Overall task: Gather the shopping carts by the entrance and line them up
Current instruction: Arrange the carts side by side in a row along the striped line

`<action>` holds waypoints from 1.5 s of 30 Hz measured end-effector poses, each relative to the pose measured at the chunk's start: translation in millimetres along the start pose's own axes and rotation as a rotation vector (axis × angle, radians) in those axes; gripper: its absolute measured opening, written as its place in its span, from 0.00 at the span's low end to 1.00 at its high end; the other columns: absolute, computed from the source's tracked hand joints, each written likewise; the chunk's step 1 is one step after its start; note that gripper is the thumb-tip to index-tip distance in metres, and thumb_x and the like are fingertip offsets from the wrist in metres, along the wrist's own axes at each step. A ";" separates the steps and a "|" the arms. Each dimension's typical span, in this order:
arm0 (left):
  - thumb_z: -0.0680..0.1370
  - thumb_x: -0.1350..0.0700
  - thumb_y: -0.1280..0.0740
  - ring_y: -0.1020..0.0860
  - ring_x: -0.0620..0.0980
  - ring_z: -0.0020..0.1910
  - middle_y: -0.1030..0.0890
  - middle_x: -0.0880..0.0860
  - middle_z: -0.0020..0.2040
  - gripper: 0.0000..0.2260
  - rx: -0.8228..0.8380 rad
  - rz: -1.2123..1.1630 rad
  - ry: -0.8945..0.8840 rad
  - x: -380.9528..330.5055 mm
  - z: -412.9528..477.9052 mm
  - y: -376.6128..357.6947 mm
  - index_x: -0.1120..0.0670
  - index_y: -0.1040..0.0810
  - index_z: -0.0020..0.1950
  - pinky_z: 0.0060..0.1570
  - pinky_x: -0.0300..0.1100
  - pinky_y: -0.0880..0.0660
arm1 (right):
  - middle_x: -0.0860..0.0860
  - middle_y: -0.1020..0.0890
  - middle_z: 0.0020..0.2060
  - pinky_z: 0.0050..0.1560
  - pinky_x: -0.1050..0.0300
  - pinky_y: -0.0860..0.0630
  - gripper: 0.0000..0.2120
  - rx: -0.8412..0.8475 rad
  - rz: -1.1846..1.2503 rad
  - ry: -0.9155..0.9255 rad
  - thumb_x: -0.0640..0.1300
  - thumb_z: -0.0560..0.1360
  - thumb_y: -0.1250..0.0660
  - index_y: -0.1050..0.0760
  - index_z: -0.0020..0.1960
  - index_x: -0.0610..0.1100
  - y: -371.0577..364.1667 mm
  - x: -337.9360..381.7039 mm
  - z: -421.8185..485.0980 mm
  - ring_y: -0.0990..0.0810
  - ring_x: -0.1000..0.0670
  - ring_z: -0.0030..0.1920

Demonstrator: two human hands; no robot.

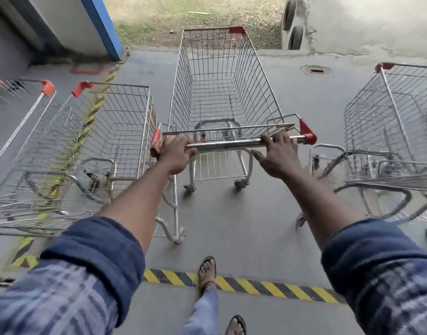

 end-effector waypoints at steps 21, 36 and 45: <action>0.82 0.50 0.36 0.34 0.51 0.53 0.22 0.50 0.54 0.07 -0.008 -0.036 -0.131 -26.4 -122.4 -3.4 0.50 0.23 0.56 0.57 0.50 0.38 | 0.45 0.36 0.71 0.72 0.31 0.60 0.19 -0.117 -0.021 -0.083 0.44 0.81 0.40 0.36 0.71 0.52 -1.6 -4.7 -147.2 0.47 0.39 0.75; 0.81 0.47 0.35 0.29 0.54 0.61 0.20 0.50 0.58 0.11 -0.017 0.009 -0.121 5.2 -181.6 3.6 0.49 0.23 0.60 0.55 0.46 0.45 | 0.45 0.37 0.65 0.71 0.26 0.61 0.12 -0.031 0.089 -0.037 0.52 0.81 0.39 0.35 0.62 0.53 -16.1 22.7 -188.1 0.42 0.40 0.71; 0.81 0.45 0.36 0.29 0.56 0.61 0.21 0.51 0.57 0.15 -0.036 0.022 -0.136 33.9 -225.5 9.1 0.51 0.23 0.63 0.56 0.49 0.42 | 0.46 0.34 0.64 0.72 0.26 0.56 0.11 -0.086 0.122 0.003 0.57 0.81 0.41 0.35 0.60 0.55 -26.2 50.7 -223.2 0.39 0.40 0.71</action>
Point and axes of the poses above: each hand's wrist, its own z-axis towards the middle knuckle, its own y-axis out of the back of the hand, x = y × z, the point moved 5 cm from there along z, towards the middle knuckle
